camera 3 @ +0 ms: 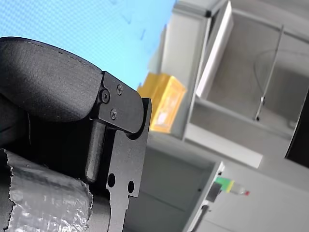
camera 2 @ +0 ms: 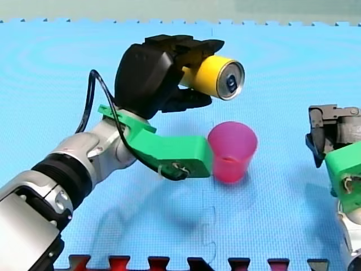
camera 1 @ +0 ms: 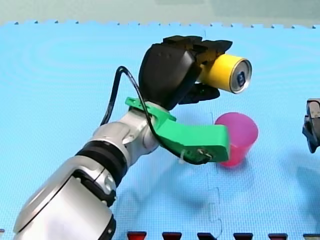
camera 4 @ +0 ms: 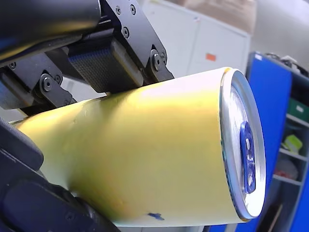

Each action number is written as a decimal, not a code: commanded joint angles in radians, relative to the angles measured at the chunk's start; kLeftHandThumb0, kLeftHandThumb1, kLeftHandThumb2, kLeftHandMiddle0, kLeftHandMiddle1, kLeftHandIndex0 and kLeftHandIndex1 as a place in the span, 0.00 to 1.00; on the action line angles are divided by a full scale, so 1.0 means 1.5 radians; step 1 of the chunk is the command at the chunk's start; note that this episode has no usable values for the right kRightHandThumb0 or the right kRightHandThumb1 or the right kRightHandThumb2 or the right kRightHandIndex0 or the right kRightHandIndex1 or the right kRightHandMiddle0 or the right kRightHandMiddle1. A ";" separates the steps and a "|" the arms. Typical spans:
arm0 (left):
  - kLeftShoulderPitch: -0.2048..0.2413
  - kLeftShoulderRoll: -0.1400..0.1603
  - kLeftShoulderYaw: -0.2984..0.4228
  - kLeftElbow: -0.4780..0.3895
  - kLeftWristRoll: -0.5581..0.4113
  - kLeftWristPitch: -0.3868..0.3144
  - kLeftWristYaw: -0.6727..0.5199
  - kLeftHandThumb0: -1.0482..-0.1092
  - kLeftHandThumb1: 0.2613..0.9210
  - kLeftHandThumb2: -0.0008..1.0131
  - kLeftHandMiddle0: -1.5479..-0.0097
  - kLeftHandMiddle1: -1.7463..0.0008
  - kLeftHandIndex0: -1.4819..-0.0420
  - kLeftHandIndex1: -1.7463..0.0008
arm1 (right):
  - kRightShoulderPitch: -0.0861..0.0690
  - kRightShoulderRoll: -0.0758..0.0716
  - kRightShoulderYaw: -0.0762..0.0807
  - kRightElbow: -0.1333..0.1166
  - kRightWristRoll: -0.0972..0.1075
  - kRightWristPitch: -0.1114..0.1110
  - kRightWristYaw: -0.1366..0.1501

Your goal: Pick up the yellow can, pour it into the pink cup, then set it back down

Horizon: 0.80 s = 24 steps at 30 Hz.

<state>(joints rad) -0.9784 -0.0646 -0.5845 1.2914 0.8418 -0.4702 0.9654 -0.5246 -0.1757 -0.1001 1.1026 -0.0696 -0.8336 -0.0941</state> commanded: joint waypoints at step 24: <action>-0.015 0.017 -0.082 0.005 0.046 0.043 0.037 0.74 0.87 0.00 0.48 0.06 0.13 0.99 | 0.002 -0.010 0.003 -0.007 -0.024 0.005 -0.025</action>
<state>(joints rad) -0.9873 -0.0447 -0.7058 1.3006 0.9116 -0.4072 1.0199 -0.5242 -0.1852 -0.0962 1.0974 -0.1035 -0.8297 -0.1278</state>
